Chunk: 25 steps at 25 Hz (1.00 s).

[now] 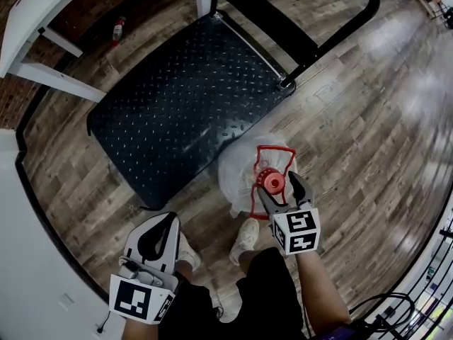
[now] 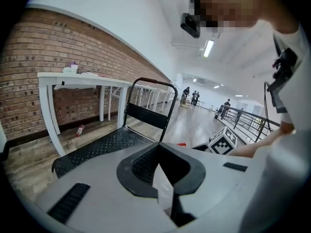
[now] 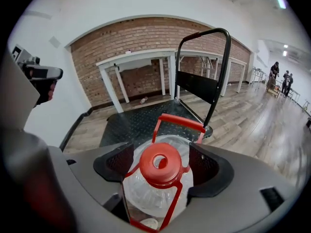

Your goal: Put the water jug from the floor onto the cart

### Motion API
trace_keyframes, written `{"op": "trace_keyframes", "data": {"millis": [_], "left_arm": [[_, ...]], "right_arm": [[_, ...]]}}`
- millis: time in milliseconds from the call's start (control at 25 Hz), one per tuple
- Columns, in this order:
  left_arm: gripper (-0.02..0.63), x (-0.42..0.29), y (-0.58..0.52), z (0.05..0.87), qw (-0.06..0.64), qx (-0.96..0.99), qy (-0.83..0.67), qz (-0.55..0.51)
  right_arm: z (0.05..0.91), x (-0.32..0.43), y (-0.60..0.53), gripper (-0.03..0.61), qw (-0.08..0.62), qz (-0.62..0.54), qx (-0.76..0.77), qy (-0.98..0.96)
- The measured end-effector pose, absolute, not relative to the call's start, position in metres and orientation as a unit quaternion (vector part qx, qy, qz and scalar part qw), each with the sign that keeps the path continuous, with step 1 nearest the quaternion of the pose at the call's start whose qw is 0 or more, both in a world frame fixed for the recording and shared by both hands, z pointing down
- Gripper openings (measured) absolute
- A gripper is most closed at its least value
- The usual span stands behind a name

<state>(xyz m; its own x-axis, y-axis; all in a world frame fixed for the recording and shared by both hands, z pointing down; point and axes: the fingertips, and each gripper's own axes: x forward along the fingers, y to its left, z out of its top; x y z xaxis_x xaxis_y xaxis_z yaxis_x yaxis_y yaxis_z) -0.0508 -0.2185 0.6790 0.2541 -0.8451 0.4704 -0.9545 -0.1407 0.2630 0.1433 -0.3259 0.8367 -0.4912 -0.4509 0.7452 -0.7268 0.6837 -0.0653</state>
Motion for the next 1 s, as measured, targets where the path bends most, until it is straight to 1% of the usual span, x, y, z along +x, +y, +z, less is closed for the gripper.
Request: {"op": "trace_keyframes", "data": {"millis": [200, 440, 680, 1000], "left_arm": [[-0.002, -0.063, -0.215, 0.691, 0.271, 0.739, -0.609, 0.105], [-0.002, -0.069, -0.214, 0.700, 0.271, 0.736, -0.612, 0.100], [-0.002, -0.070, -0.216, 0.700, 0.274, 0.736, -0.611, 0.095], [-0.002, -0.073, -0.217, 0.695, 0.275, 0.734, -0.614, 0.100]], "right_arm": [[0.859, 0.137, -0.330, 0.334, 0.383, 0.187, 0.350, -0.834], [0.874, 0.134, -0.329, 0.333, 0.390, 0.185, 0.357, -0.829], [0.872, 0.138, -0.328, 0.316, 0.384, 0.179, 0.378, -0.823], [0.860, 0.156, -0.317, 0.316, 0.371, 0.185, 0.408, -0.813]]}}
